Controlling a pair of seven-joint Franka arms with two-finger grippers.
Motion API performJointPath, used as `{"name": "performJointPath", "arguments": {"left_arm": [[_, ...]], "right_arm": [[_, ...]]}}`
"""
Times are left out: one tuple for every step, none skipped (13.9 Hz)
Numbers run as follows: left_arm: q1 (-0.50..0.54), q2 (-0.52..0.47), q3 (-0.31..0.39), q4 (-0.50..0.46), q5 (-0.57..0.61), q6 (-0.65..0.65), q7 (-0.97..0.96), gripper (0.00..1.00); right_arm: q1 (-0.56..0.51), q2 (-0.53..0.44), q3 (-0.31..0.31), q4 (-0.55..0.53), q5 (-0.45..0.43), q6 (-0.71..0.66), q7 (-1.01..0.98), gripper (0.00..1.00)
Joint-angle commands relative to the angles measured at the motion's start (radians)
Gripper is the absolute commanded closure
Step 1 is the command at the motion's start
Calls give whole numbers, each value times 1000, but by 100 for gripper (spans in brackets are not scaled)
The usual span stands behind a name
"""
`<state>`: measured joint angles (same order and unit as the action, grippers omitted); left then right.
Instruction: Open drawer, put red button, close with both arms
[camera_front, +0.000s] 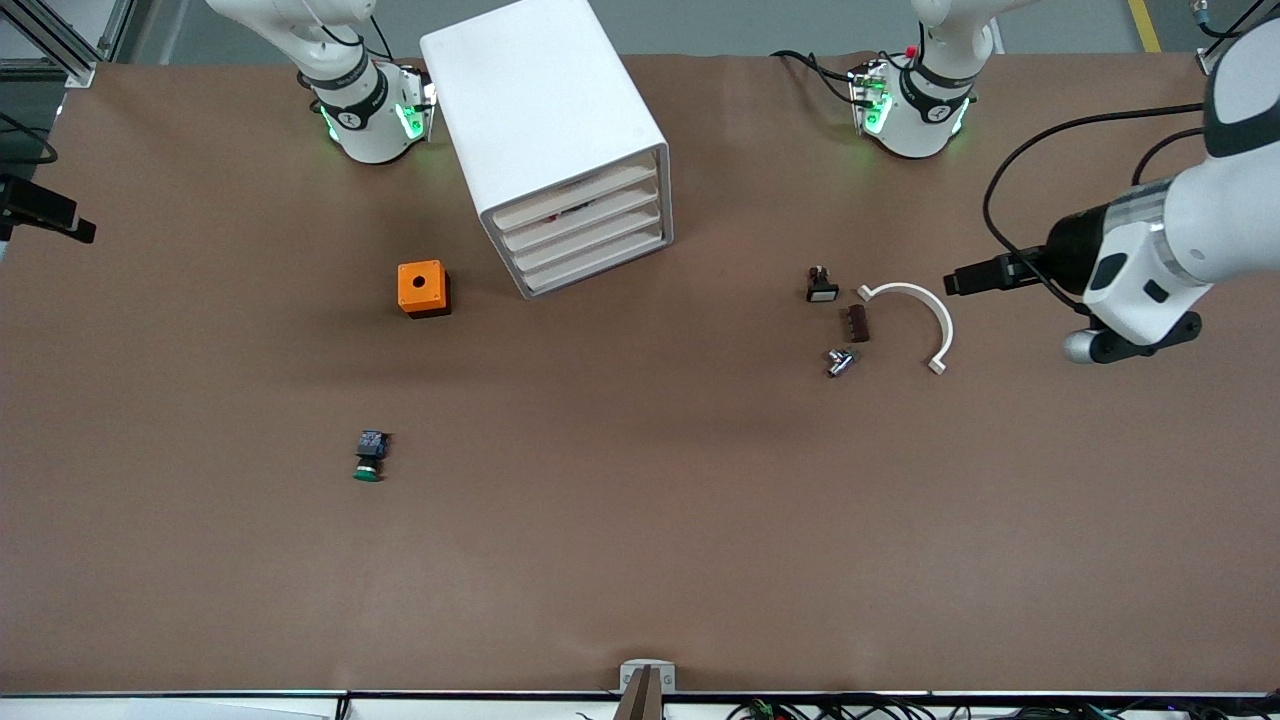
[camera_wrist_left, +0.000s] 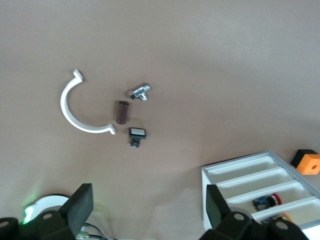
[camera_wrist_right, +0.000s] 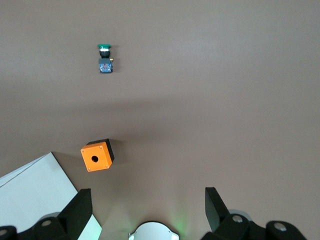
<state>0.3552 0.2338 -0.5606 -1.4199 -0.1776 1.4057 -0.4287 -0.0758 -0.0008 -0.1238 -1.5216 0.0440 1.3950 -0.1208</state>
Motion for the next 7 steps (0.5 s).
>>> {"name": "performJointPath", "arguments": {"left_arm": [[14, -45, 1, -20, 99, -28, 146, 1], [46, -63, 2, -25, 130, -28, 235, 1], [91, -86, 2, -28, 138, -28, 311, 1], [146, -115, 1, -37, 136, -28, 388, 1], [180, -143, 1, -51, 136, -28, 451, 1], [191, -171, 2, -80, 136, -18, 482, 1], [202, -195, 2, -114, 135, 14, 484, 1]], "right_arm": [[-10, -33, 16, -25, 10, 36, -3, 0], [-7, -34, 18, -25, 5, 56, -5, 0], [-6, -39, 19, -25, 2, 65, -7, 0], [-6, -39, 19, -26, 1, 73, -7, 0], [-6, -39, 19, -26, -6, 76, -8, 0], [-6, -39, 19, -28, -19, 84, -26, 0], [-4, -39, 19, -28, -25, 87, -57, 0]]}}
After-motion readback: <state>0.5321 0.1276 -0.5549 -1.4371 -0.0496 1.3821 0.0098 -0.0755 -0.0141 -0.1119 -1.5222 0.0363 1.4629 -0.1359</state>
